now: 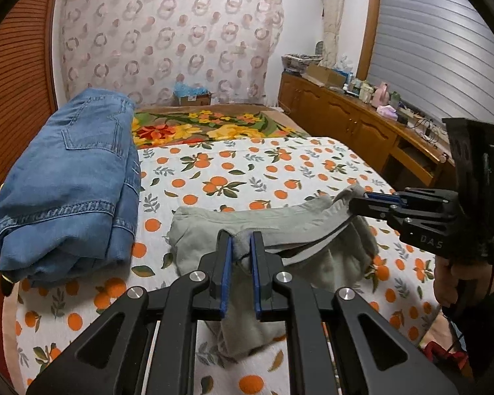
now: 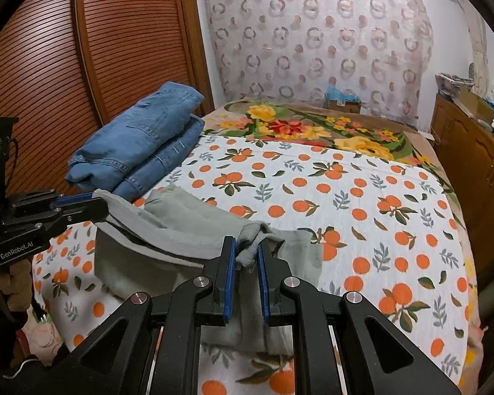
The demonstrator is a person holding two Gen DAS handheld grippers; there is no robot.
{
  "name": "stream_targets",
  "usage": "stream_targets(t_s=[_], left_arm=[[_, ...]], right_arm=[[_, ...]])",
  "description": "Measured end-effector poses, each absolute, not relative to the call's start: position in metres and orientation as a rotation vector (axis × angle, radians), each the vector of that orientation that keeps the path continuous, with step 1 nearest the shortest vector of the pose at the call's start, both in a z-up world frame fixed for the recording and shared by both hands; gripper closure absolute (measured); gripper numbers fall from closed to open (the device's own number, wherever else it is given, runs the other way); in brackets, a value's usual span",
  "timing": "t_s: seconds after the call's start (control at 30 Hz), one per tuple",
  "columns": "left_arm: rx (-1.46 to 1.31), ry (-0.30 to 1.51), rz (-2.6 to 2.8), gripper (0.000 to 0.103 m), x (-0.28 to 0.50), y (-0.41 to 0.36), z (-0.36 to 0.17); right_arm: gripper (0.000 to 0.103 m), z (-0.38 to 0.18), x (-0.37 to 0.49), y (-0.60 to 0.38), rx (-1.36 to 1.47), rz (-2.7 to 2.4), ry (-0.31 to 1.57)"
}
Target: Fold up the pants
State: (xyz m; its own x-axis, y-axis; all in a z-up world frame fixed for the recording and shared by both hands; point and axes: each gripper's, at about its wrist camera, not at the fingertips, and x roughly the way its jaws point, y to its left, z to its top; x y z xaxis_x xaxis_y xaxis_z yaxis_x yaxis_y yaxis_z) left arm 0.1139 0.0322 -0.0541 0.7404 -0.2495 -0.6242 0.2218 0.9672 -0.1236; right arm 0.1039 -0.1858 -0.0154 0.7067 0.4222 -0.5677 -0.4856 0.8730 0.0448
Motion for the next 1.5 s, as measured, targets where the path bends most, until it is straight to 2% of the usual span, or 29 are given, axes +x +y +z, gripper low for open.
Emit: stream_targets(t_s=[0.27, 0.37, 0.53, 0.67, 0.73, 0.8, 1.37, 1.5], left_arm=[[-0.048, 0.717, -0.246, 0.092, 0.122, 0.033, -0.063], [-0.048, 0.722, -0.245, 0.089, 0.122, 0.033, -0.063], [-0.043, 0.697, -0.237, 0.058, 0.118, 0.035, -0.06], [-0.04, 0.694, -0.233, 0.051, 0.116, 0.037, -0.06], [-0.044, 0.697, -0.234, 0.042, 0.115, 0.038, -0.062], [-0.05, 0.703, -0.242, 0.034, 0.113, 0.039, -0.066], [-0.068, 0.807, -0.274, 0.034, 0.079, 0.045, -0.107], [-0.054, 0.814, -0.291, 0.038, 0.076, 0.04, -0.111]], right_arm=[[0.09, -0.029, 0.118, -0.185, -0.106, 0.495, 0.639], [0.09, -0.03, 0.119, -0.184, -0.107, 0.492, 0.644], [0.09, -0.031, 0.119, -0.184, -0.105, 0.494, 0.639], [0.081, -0.03, 0.115, -0.185, -0.115, 0.482, 0.622], [0.075, -0.028, 0.113, -0.185, -0.124, 0.475, 0.613], [0.074, -0.028, 0.11, -0.187, -0.123, 0.475, 0.61], [0.074, -0.055, 0.074, -0.227, -0.127, 0.45, 0.699], [0.074, -0.057, 0.072, -0.229, -0.121, 0.452, 0.714]])
